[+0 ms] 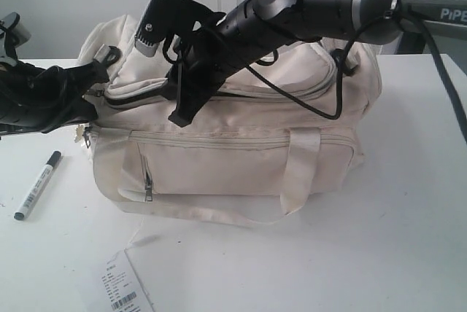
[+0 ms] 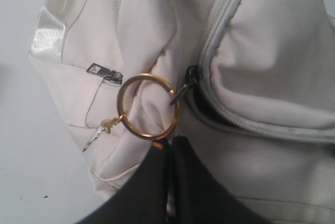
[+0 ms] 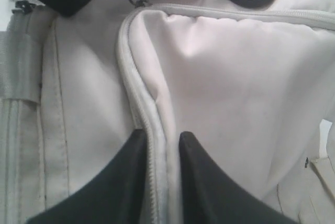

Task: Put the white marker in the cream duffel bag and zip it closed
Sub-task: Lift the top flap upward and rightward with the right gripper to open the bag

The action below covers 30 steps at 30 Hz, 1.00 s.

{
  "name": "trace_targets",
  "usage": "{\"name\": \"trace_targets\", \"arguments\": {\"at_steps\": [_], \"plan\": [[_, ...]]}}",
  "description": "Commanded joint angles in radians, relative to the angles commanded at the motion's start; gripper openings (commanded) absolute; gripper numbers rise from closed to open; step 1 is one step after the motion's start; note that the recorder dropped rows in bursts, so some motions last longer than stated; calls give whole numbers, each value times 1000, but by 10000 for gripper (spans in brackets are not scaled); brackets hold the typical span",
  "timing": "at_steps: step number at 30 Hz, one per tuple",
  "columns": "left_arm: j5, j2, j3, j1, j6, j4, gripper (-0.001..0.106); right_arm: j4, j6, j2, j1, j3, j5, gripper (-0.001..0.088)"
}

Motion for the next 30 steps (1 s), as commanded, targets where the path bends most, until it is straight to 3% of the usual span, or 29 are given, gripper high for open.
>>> {"name": "trace_targets", "arguments": {"at_steps": [10,12,15,19,24,30], "plan": [[0,0,0,0,0,0,0,0,27,-7,0,0,-19,216],[0,0,0,0,0,0,0,0,27,-7,0,0,-21,159],[0,0,0,0,0,0,0,-12,27,-3,0,0,-19,-5],[0,0,0,0,0,0,0,-47,34,1,0,0,-28,0],[0,0,0,0,0,0,0,-114,171,-8,-6,0,-187,0],[-3,0,4,0,0,0,0,-112,205,-16,-23,-10,-287,0]]}}
